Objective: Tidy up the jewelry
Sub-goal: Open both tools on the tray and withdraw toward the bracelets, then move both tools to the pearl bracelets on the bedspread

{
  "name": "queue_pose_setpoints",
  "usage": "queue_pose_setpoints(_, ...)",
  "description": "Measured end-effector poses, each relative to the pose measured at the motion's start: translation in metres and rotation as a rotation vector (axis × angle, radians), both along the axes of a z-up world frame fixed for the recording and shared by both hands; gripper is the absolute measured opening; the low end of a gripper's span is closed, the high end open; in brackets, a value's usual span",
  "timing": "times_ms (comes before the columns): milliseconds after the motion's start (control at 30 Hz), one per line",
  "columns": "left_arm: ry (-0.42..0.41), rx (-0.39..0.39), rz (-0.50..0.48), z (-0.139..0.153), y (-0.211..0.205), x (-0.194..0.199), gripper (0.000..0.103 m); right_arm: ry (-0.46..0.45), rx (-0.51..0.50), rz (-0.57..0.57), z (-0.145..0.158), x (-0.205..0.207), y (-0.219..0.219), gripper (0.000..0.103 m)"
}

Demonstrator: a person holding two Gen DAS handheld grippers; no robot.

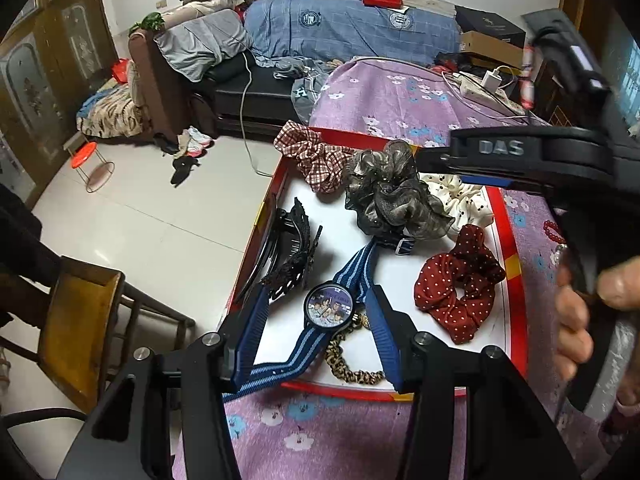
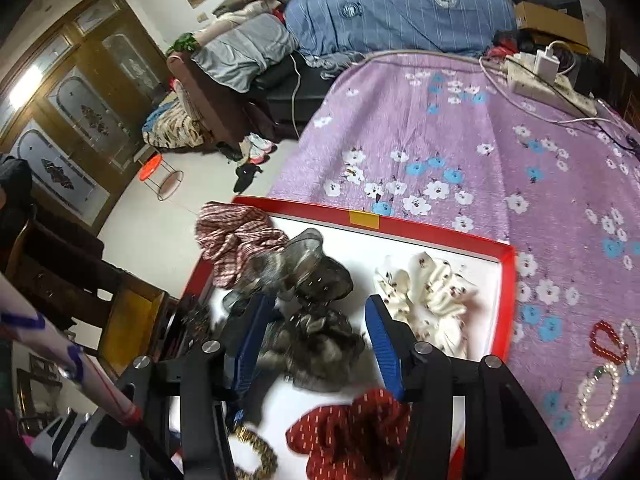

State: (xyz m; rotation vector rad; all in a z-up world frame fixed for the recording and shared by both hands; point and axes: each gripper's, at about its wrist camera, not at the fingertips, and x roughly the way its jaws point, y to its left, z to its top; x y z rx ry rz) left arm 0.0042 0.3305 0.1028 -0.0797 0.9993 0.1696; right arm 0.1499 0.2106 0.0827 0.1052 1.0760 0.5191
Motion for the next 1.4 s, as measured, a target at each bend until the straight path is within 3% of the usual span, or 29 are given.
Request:
queue_pose_setpoints(300,-0.003,0.053,-0.004,0.010,-0.034,-0.019,0.050,-0.041,0.037,-0.080,0.023,-0.046,-0.064,0.056)
queue_pose_setpoints(600,0.001,0.080,-0.053,0.014,-0.088,-0.041,0.052,-0.024,0.037,-0.180,0.019,-0.099,-0.151,0.057)
queue_pose_setpoints(1033,0.016,0.032,-0.093,0.011,-0.158,-0.067,0.053,0.023,0.000,-0.372,-0.003,-0.175,-0.288,0.056)
queue_pose_setpoints(1400,0.010,0.005,-0.178,0.015,-0.237,-0.074,0.053,-0.027,-0.030,-0.430,0.011,-0.218,-0.369,0.058)
